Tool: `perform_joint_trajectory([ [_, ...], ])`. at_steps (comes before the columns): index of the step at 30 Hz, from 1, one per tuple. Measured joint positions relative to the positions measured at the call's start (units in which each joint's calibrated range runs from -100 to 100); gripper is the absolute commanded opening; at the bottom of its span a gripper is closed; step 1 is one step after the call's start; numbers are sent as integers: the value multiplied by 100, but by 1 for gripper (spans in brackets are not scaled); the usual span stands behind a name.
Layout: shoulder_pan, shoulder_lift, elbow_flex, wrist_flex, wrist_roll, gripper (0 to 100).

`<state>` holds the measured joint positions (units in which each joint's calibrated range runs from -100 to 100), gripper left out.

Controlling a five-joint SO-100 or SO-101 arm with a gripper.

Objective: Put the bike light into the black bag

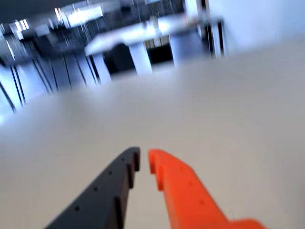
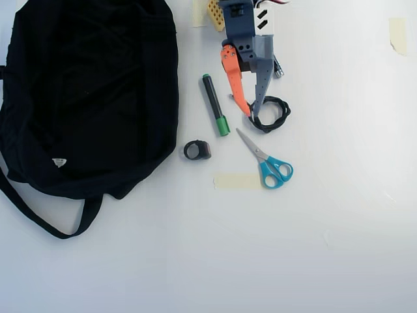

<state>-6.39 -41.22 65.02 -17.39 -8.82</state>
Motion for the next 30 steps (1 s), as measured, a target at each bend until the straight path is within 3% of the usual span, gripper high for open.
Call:
perform_joint_trajectory([
  [4, 0, 1544, -1942, 326, 137, 2],
  [14, 0, 4218, -6564, 2885, 513, 2],
  [23, 0, 4334, -6910, 3109, 1074, 2],
  [30, 0, 4350, -6737, 3109, 1109, 2],
])
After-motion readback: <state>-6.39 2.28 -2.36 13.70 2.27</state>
